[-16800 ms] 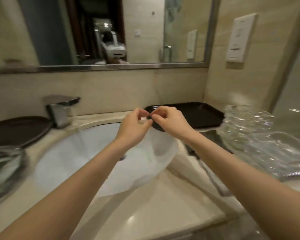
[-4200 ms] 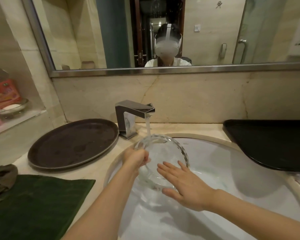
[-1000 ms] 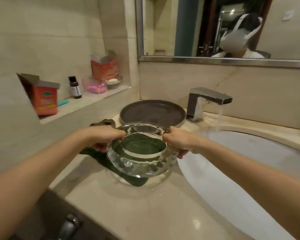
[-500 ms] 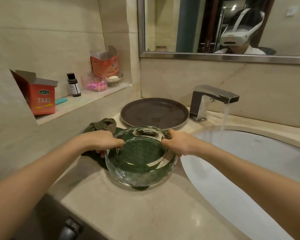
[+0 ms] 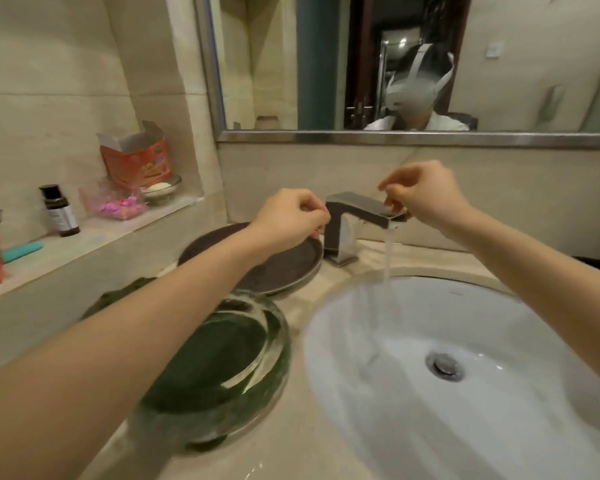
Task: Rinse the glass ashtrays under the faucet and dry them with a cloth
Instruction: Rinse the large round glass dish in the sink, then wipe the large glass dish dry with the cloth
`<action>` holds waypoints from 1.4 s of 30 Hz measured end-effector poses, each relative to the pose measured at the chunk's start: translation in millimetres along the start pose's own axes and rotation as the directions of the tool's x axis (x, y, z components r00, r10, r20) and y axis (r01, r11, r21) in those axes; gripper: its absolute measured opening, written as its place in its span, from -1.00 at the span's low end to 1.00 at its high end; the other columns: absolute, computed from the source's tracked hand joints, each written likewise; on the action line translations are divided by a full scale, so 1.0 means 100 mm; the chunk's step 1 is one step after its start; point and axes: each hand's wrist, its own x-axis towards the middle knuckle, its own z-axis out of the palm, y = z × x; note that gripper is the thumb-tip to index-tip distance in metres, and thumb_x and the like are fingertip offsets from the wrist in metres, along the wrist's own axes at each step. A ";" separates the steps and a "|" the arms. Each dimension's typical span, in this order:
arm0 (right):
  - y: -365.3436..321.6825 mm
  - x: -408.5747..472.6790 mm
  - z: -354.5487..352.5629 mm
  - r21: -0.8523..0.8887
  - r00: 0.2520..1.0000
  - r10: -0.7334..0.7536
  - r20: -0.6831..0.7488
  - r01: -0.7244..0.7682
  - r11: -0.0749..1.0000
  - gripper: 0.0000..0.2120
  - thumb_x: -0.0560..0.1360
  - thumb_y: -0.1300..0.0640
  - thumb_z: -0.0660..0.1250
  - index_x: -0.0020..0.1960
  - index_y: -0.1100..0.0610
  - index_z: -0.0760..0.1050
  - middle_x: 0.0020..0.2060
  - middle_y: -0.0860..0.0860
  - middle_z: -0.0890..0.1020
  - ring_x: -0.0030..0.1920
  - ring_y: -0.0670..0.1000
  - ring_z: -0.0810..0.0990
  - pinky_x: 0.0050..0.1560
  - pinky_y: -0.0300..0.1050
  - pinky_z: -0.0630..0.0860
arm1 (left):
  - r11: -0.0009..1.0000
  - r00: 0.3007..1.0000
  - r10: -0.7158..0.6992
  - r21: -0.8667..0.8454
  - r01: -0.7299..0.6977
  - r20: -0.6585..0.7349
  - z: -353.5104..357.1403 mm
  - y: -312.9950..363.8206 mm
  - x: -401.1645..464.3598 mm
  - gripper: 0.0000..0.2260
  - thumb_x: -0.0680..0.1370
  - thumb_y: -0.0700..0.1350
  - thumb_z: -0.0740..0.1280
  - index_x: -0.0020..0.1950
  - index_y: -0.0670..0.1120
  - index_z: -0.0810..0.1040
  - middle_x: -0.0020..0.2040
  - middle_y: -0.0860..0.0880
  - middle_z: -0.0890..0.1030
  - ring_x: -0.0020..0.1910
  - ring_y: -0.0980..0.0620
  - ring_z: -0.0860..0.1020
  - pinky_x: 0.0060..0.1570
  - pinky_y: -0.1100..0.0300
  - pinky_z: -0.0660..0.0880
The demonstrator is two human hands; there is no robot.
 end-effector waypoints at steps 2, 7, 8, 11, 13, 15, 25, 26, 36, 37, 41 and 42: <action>0.23 0.20 -0.09 -0.008 0.993 0.052 -0.106 -0.053 0.999 -0.84 0.53 0.27 0.23 0.00 0.19 0.59 -0.23 0.09 0.61 -0.32 -0.05 0.55 -0.42 -0.41 0.45 | 0.999 0.999 -0.038 -0.018 0.039 0.011 0.24 0.11 0.22 -0.90 0.54 -0.14 0.30 -0.17 0.01 0.51 -0.18 -0.01 0.62 -0.13 0.04 0.60 -0.15 0.17 0.49; 0.79 0.52 0.04 0.101 0.921 0.385 0.056 -0.389 0.916 -0.68 0.59 0.13 0.17 0.29 0.23 0.45 0.12 0.11 0.55 0.10 0.10 0.53 0.05 -0.07 0.50 | 0.971 0.992 -0.128 0.206 0.122 0.019 0.61 0.05 0.49 -0.87 0.56 -0.02 0.24 0.00 -0.06 0.44 -0.05 -0.06 0.54 -0.05 -0.05 0.50 -0.11 0.11 0.43; 0.83 0.54 0.10 0.162 0.901 0.416 0.120 -0.431 0.888 -0.65 0.60 0.11 0.15 0.32 0.23 0.40 0.16 0.11 0.52 0.15 0.09 0.49 0.09 -0.07 0.45 | 0.953 0.990 -0.141 0.271 0.132 0.014 0.64 -0.02 0.51 -0.80 0.56 0.02 0.22 0.07 -0.08 0.43 0.03 -0.10 0.54 0.02 -0.09 0.50 -0.10 0.09 0.44; 0.89 0.58 0.28 0.277 0.878 0.419 0.232 -0.472 0.837 -0.67 0.60 0.09 0.12 0.27 0.23 0.44 0.16 0.11 0.54 0.18 0.07 0.48 0.15 -0.06 0.40 | 0.933 0.980 -0.194 0.319 0.170 0.045 0.68 -0.20 0.50 -0.64 0.53 0.05 0.27 0.25 -0.10 0.38 0.21 -0.10 0.47 0.16 -0.09 0.44 0.08 0.03 0.46; 0.89 0.57 0.36 0.356 0.880 0.412 0.234 -0.472 0.806 -0.74 0.60 0.12 0.12 0.12 0.23 0.50 0.04 0.13 0.58 0.14 0.08 0.52 0.24 -0.02 0.43 | 0.947 0.972 -0.210 0.270 0.176 0.104 0.67 -0.28 0.44 -0.60 0.51 0.01 0.32 0.29 -0.09 0.36 0.23 -0.05 0.45 0.11 0.00 0.43 0.08 0.10 0.44; 0.89 0.56 0.39 0.399 0.892 0.408 0.196 -0.453 0.797 -0.76 0.61 0.13 0.10 -0.01 0.19 0.51 -0.03 0.13 0.58 0.12 0.09 0.53 0.27 0.02 0.42 | 0.960 0.973 -0.179 0.243 0.141 0.143 0.66 -0.31 0.38 -0.59 0.52 0.00 0.33 0.32 -0.07 0.35 0.25 -0.03 0.45 0.10 0.03 0.42 0.05 0.14 0.41; 0.85 0.32 0.22 0.263 0.897 0.345 0.275 -0.415 0.871 -0.68 0.63 0.04 0.08 0.33 0.07 0.40 0.20 0.03 0.51 0.21 0.03 0.44 0.13 -0.02 0.36 | 0.946 0.982 -0.038 0.324 -0.025 0.186 0.70 -0.23 0.13 -0.60 0.55 0.02 0.29 0.34 -0.08 0.35 0.30 -0.04 0.42 0.18 0.04 0.42 0.01 0.24 0.34; 0.83 0.26 0.18 0.248 0.904 0.346 0.249 -0.405 0.880 -0.67 0.63 0.06 0.09 0.35 0.08 0.38 0.22 0.04 0.51 0.19 0.04 0.44 0.12 -0.03 0.37 | 0.943 0.982 -0.025 0.330 -0.039 0.188 0.70 -0.21 0.09 -0.60 0.55 0.02 0.29 0.34 -0.08 0.35 0.29 -0.04 0.42 0.16 0.04 0.42 0.00 0.24 0.33; 0.71 -0.90 -0.25 0.023 0.926 0.279 0.253 -0.294 0.956 -0.78 0.55 0.13 0.25 0.18 0.13 0.52 0.04 0.03 0.56 0.03 0.00 0.51 -0.13 -0.24 0.40 | 0.959 0.968 0.117 0.229 -0.169 0.222 0.89 0.20 -0.48 -0.70 0.55 -0.06 0.31 0.26 -0.10 0.43 0.18 0.00 0.50 0.14 0.05 0.47 0.08 0.23 0.38; 0.69 -1.05 -0.30 0.013 0.933 0.265 0.245 -0.277 0.961 -0.78 0.55 0.14 0.25 0.17 0.13 0.52 0.01 0.01 0.56 0.00 -0.04 0.50 -0.15 -0.28 0.40 | 0.958 0.964 0.132 0.220 -0.183 0.230 0.94 0.23 -0.56 -0.70 0.55 -0.05 0.31 0.26 -0.09 0.42 0.16 0.01 0.50 0.12 0.06 0.47 0.08 0.24 0.38; 0.65 -1.58 -0.49 -0.041 0.941 0.243 0.234 -0.240 0.970 -0.79 0.55 0.14 0.24 0.16 0.11 0.53 0.10 0.01 0.59 0.11 -0.05 0.54 -0.02 -0.26 0.45 | 0.952 0.950 0.171 0.203 -0.227 0.260 1.15 0.31 -0.81 -0.72 0.54 -0.05 0.33 0.21 -0.07 0.45 0.13 0.01 0.52 0.09 0.06 0.49 0.10 0.19 0.44; 0.66 -1.71 -0.55 -0.073 0.941 0.248 0.230 -0.238 0.969 -0.78 0.55 0.14 0.24 0.17 0.11 0.53 0.12 0.01 0.59 0.13 -0.04 0.54 0.06 -0.24 0.44 | 0.953 0.946 0.178 0.193 -0.234 0.271 1.21 0.34 -0.85 -0.74 0.53 -0.06 0.34 0.20 -0.08 0.46 0.12 0.00 0.53 0.08 0.06 0.50 0.10 0.19 0.45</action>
